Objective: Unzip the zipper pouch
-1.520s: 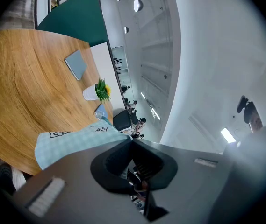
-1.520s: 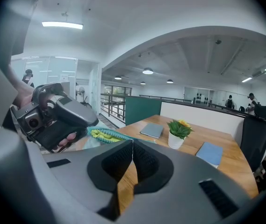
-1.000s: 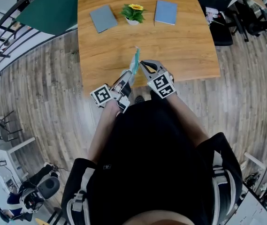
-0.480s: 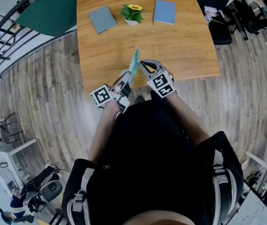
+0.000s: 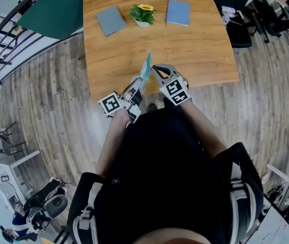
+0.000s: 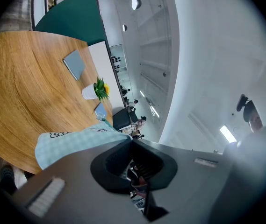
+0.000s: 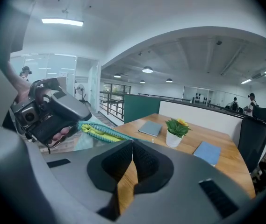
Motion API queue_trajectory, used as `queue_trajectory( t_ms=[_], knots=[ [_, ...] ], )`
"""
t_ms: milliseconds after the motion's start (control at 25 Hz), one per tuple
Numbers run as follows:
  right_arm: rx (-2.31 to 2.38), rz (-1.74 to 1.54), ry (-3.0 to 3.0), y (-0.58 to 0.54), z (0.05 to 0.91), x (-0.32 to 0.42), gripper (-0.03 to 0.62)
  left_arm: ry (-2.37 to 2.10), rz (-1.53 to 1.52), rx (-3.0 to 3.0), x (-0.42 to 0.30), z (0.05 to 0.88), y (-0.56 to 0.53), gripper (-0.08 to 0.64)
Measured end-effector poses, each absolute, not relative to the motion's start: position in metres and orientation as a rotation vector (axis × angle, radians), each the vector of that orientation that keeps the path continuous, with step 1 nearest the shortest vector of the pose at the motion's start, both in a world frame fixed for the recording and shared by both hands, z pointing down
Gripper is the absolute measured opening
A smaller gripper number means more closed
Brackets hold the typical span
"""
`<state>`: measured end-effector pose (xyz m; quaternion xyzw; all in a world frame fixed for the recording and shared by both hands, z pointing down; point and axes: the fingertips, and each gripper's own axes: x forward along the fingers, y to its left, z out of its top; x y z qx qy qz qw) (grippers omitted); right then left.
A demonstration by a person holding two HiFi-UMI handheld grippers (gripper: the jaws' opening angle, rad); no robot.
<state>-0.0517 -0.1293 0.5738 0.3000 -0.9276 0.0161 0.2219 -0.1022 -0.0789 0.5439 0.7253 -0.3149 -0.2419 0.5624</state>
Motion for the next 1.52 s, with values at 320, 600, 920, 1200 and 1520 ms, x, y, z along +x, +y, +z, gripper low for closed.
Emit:
queue_trajectory(
  t_ms=[320, 600, 920, 1200, 1520],
  knots=[
    [0.843, 0.062, -2.553, -0.133, 0.579, -0.047, 0.006, -0.753, -0.563, 1.720, -0.101, 0.546, -0.079, 0.002],
    [0.847, 0.069, -2.548, -0.135, 0.582, -0.048, 0.006, -0.756, -0.567, 1.708, -0.102, 0.547, -0.079, 0.002],
    [0.850, 0.077, -2.543, -0.138, 0.584, -0.049, 0.006, -0.759, -0.561, 1.708, -0.102, 0.548, -0.079, 0.002],
    [0.858, 0.090, -2.541, -0.140, 0.586, -0.050, 0.006, -0.762, -0.558, 1.714, -0.105, 0.548, -0.079, 0.002],
    [0.868, 0.095, -2.537, -0.143, 0.588, -0.049, 0.006, -0.764, -0.559, 1.724, -0.106, 0.546, -0.079, 0.002]
  ],
)
